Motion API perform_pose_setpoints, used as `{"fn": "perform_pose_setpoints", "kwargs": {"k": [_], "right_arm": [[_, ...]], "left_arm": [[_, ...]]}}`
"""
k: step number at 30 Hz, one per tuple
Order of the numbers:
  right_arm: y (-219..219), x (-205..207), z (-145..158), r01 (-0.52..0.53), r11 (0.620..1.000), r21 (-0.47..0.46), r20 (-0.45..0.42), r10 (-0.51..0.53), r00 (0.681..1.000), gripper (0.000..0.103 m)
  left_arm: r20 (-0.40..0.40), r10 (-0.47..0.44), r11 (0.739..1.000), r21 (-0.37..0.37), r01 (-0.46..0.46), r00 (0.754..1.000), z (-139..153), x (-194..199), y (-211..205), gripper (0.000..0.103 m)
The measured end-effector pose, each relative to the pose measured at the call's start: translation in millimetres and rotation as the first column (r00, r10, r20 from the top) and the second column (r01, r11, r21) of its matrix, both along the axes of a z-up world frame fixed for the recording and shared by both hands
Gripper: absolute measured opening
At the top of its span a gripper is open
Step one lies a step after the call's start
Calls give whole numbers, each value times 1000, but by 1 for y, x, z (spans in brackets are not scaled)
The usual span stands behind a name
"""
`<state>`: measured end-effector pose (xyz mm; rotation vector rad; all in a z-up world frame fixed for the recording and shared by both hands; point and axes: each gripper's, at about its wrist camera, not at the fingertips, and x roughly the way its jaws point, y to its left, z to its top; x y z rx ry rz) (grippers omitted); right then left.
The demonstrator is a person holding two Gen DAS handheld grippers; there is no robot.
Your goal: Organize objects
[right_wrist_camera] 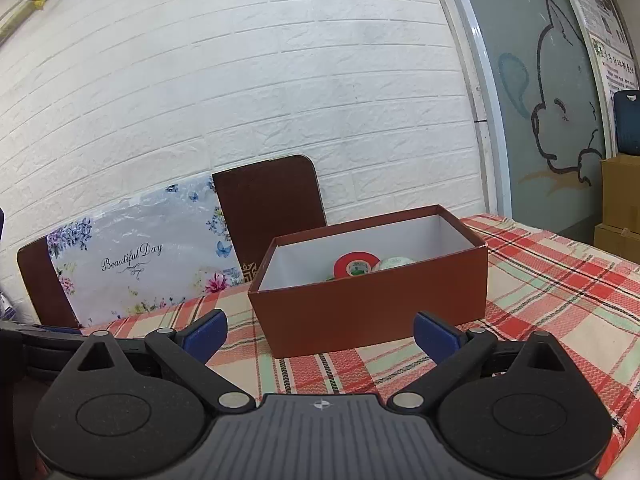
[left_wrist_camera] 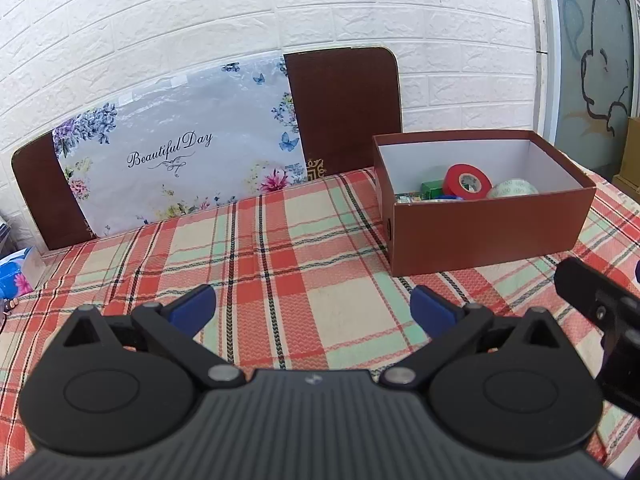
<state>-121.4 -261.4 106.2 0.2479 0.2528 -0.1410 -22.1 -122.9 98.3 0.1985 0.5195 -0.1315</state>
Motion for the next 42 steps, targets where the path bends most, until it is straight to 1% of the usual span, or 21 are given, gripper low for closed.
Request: {"fn": "perform_pose_setpoints", "kwargs": {"k": [8,11,16,21,42], "right_arm": [[-1,0,-1,-1,1000,-2,-1,1,1000,99],[0,0,-1,-2,1000,-3,-3,2,1000,99],[0,0,-1,0,1000,-2,-3,0,1000,100],[-2,0,-2,-3,1000,-1,-2,3,1000,100],[-6,0,-4,-9,1000,-1,3,9,1000,100]], "left_arm": [[6,2,1000,8,-2,1000,-1,-3,-1,103],[12,6,1000,27,-6,1000,-2,-3,-3,103],[17,11,999,38,-11,1000,-1,-5,-3,103],[53,35,997,68,-39,998,-1,-7,-4,103],[66,75,987,136,-84,995,-5,-7,-8,103]]}}
